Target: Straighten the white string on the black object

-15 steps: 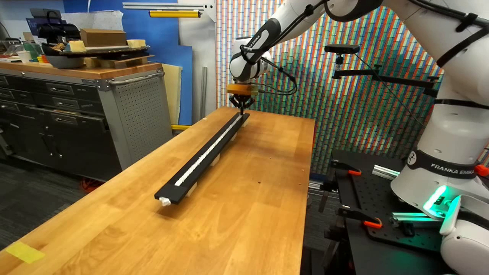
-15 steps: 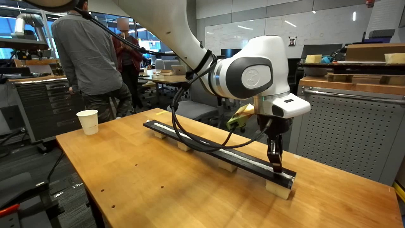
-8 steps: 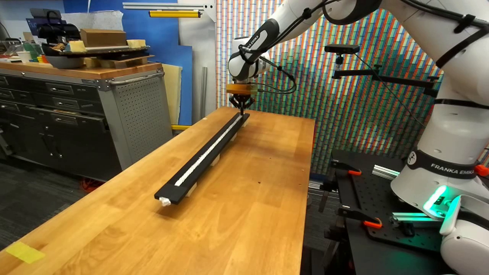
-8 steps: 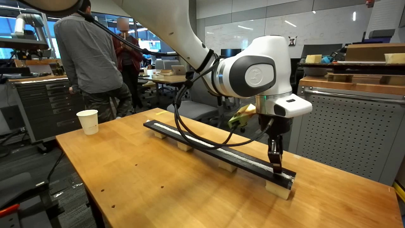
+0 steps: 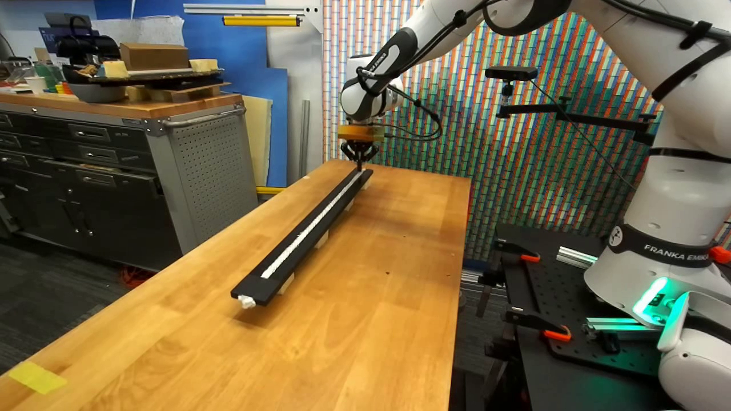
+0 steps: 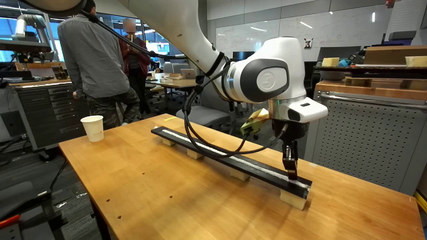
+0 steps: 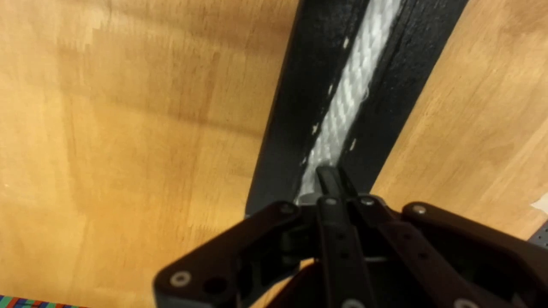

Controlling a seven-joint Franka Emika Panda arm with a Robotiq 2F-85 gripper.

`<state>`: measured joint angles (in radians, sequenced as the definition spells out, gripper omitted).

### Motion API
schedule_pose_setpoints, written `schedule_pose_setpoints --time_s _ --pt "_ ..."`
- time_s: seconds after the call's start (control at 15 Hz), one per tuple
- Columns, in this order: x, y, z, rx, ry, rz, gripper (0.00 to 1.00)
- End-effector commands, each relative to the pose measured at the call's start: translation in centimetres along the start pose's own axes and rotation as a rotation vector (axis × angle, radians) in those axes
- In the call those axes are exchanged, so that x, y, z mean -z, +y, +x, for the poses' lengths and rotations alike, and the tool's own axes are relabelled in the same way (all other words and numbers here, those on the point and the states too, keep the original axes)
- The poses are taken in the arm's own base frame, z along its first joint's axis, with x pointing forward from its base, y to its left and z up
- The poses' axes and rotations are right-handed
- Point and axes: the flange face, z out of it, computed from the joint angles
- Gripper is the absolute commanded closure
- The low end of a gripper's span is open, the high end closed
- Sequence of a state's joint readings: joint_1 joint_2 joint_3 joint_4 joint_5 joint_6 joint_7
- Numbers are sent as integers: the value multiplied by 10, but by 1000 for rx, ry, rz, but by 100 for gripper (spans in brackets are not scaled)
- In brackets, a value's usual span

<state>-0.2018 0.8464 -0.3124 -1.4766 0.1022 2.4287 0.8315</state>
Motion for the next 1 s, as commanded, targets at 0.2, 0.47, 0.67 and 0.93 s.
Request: schedule_pose_setpoints --time_s 0.2,0.47,0.67,0.93 --pt "51 5 -54 156 71 149 100" --pt "74 11 -96 311 35 186 100" --pt "95 17 -125 408 7 194 100" --pt "132 26 -162 551 -7 231 100"
